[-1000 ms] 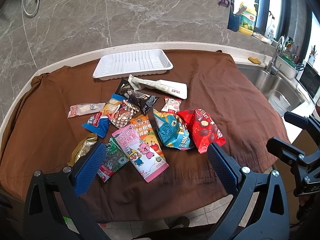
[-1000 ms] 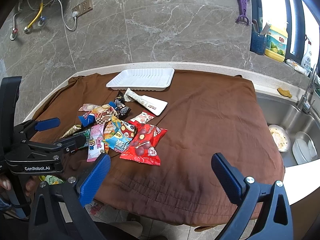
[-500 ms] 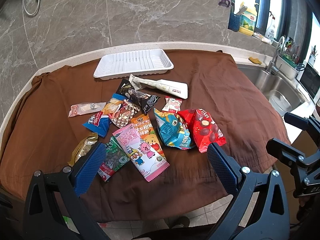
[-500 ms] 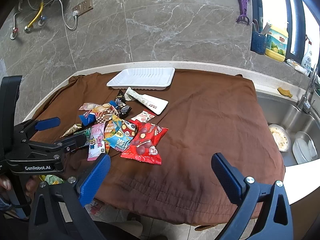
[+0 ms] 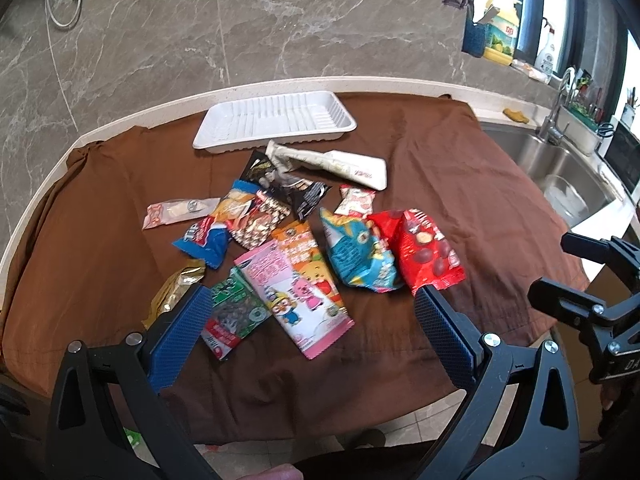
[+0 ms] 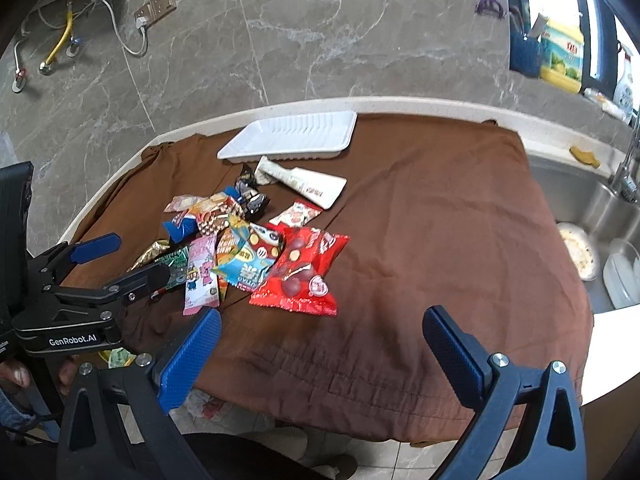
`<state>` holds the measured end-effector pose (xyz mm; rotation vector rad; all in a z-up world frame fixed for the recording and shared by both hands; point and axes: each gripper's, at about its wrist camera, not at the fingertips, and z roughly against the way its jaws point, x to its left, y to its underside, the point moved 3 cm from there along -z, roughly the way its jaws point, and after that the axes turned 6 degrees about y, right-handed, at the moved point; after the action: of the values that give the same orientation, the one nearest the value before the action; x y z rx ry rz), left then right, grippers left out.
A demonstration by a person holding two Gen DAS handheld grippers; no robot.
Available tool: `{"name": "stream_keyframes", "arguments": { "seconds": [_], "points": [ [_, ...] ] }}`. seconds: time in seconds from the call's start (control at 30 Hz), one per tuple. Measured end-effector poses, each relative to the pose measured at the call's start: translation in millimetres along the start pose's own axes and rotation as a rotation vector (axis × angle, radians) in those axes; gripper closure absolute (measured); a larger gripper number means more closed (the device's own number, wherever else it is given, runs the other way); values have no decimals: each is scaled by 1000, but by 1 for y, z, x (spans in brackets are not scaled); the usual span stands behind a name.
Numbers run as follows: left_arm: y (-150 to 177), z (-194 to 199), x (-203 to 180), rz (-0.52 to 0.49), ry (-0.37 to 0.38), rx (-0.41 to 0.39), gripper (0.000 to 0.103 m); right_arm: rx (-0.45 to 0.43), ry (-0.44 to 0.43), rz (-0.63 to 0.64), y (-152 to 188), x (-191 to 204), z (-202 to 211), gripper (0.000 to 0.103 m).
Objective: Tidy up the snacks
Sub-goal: 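Grasp the gold wafer packet with left tool while right tool grasps red bag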
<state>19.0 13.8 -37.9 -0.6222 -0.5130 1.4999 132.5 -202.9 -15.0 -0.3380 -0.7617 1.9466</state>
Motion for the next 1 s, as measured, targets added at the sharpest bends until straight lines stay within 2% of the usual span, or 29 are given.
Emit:
{"name": "stream_keyframes", "arguments": {
  "seconds": [0.37,0.57,0.77,0.9,1.0],
  "points": [
    [-4,-22,58,58,-97,37,1,44,-24,2,-10,11,-31,0],
    [-13,-41,100,79,-139,80,1,84,-29,-12,-22,14,-59,7],
    [-12,-71,130,73,-154,142,1,138,-22,-6,-31,20,-89,23],
    [-5,-92,143,65,-153,193,1,192,-15,-11,-30,21,-108,39],
    [3,-107,152,68,-143,227,1,233,-35,-40,-27,20,-120,46]
  ]
}}
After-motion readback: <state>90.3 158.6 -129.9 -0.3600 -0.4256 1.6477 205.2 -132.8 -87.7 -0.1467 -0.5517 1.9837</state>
